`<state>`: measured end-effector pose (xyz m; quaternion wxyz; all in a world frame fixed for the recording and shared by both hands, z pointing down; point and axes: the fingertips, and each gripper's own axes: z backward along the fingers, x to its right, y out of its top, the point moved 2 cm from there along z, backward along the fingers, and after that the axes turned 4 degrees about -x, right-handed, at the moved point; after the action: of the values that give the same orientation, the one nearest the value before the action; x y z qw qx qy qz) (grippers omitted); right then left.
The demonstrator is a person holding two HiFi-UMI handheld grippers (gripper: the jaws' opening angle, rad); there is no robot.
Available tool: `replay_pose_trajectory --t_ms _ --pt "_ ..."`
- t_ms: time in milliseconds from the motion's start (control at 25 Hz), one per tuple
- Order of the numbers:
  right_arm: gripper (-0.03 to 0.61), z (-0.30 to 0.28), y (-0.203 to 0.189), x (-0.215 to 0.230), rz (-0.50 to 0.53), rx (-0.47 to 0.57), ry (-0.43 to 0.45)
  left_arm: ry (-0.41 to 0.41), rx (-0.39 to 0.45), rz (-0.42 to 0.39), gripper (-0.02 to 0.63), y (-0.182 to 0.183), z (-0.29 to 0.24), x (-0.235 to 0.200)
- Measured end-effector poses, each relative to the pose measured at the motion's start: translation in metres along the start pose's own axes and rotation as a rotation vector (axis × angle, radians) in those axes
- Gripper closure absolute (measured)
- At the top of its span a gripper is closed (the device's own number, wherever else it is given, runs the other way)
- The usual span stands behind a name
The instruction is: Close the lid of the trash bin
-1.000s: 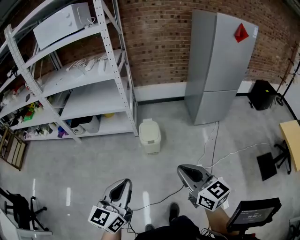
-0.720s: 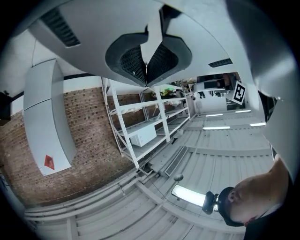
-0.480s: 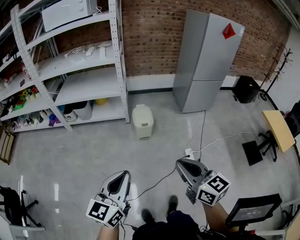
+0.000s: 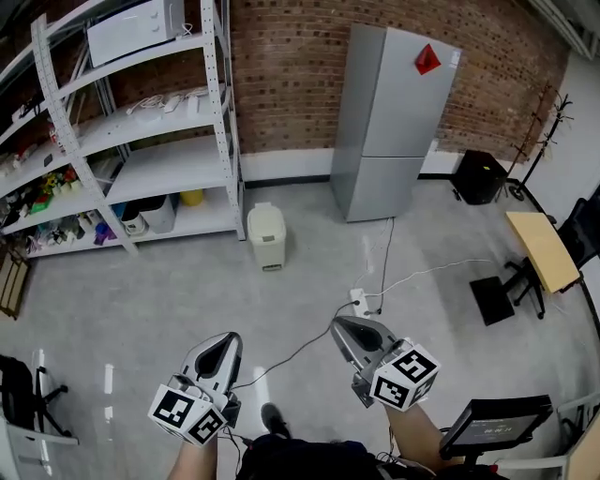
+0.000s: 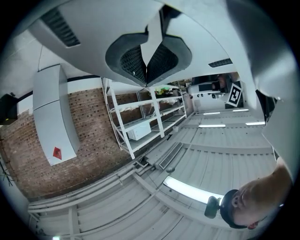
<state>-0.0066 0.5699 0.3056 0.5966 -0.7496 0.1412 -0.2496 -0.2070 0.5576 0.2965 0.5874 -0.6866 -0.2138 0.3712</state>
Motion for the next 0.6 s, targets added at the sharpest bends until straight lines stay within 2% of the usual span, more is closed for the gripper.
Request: replay_pose_trajectory --t_ms 80,240,400,600 --pt "0.571 0.029 -0.005 -0.001 -0.006 -0.026 0.024 0.013 0.001 0.014 0.615 -0.004 0.004 0.033" --pt "0.571 0.066 -0.002 -0.011 -0.050 0.015 0.091 0.058 -0.043 0.056 0.615 -0.017 0.003 0.076" --pt "0.571 0.116 -0.023 -0.006 -0.025 -0.027 0.080 0.059 -0.057 0.040 0.615 -0.039 0.011 0.131" --pt "0.571 0.150 -0.028 -0.011 -0.020 -0.022 0.070 0.097 -0.061 0.017 0.615 -0.038 0.036 0.160"
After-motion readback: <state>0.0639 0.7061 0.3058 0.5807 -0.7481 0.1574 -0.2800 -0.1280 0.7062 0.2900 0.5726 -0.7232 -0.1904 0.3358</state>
